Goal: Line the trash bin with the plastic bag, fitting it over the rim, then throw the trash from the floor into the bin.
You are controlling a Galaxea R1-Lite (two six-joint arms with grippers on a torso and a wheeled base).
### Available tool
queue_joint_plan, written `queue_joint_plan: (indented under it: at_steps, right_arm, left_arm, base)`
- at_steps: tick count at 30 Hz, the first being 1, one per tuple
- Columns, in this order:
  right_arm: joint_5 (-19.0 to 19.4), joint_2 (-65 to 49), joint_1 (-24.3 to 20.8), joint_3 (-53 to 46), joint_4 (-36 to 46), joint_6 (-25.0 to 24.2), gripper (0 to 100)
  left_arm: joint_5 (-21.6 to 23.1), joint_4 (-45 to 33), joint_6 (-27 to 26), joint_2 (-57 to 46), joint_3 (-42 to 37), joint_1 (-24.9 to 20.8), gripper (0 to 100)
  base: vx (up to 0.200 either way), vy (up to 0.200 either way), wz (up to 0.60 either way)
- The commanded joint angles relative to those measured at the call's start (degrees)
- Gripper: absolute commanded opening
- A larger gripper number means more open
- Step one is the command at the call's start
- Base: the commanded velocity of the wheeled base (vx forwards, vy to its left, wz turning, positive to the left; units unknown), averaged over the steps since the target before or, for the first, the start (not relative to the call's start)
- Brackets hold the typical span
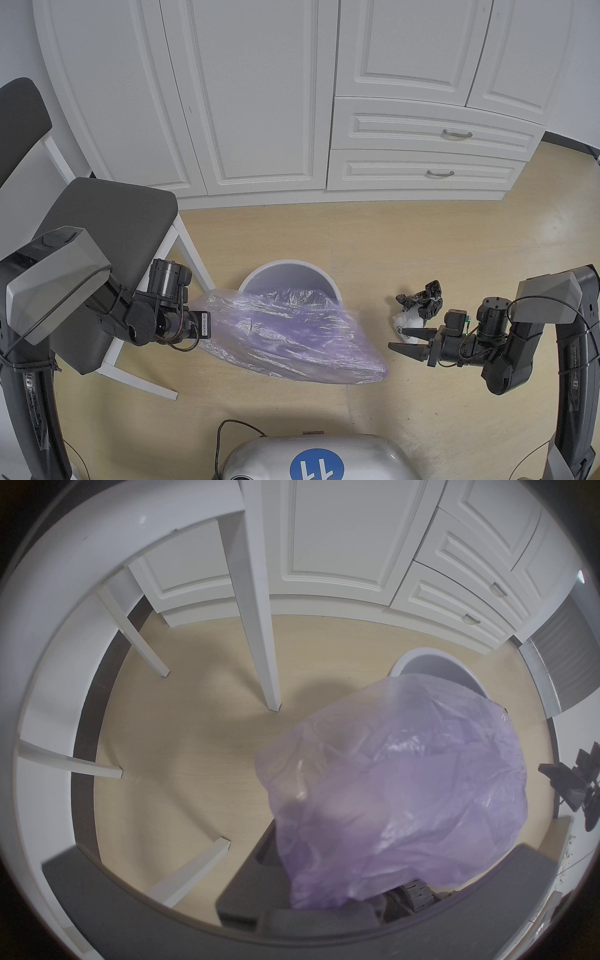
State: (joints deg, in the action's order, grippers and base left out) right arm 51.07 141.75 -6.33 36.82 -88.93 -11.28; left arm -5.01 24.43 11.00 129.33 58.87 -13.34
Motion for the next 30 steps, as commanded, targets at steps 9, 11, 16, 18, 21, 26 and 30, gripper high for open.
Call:
queue_joint_plan:
  at_steps: [9, 11, 16, 18, 21, 26, 30]
  right_arm:
    - [-24.26, -12.29, -20.66, 0.10, -1.07, 0.73, 100]
    - [-25.05, -13.78, -22.94, 0.36, -1.07, 1.34, 100]
    - [-25.23, -13.17, -26.37, 3.35, -1.07, 4.16, 100]
    - [-26.19, -11.50, -26.72, 6.51, -1.07, 5.83, 100]
    - [-37.00, -8.33, -29.09, 11.79, -1.07, 10.66, 100]
    - [-64.07, -4.55, -32.26, 17.50, -1.07, 27.89, 100]
    - [-67.59, -8.07, -36.92, 13.37, -1.07, 31.32, 100]
  left_arm:
    - [0.44, 0.88, 0.08, -2.77, -0.95, -0.46, 0]
    - [1.14, 3.61, 0.25, -2.77, -1.04, -0.46, 0]
    - [3.16, 6.95, -0.01, -2.15, -1.39, -0.11, 0]
    - [2.99, 7.39, -0.19, -2.77, -2.53, -0.20, 0]
    - [2.90, 7.56, -0.27, -4.79, -4.11, -0.29, 0]
    - [2.29, 7.56, -0.19, -5.58, -4.29, -0.37, 0]
    - [1.93, 8.53, -0.01, -5.84, -4.55, -0.46, 0]
  base:
    - [0.000, 0.000, 0.00]
    - [0.000, 0.000, 0.00]
    - [0.000, 0.000, 0.00]
    - [0.000, 0.000, 0.00]
    - [0.000, 0.000, 0.00]
    - [0.000, 0.000, 0.00]
    - [0.000, 0.000, 0.00]
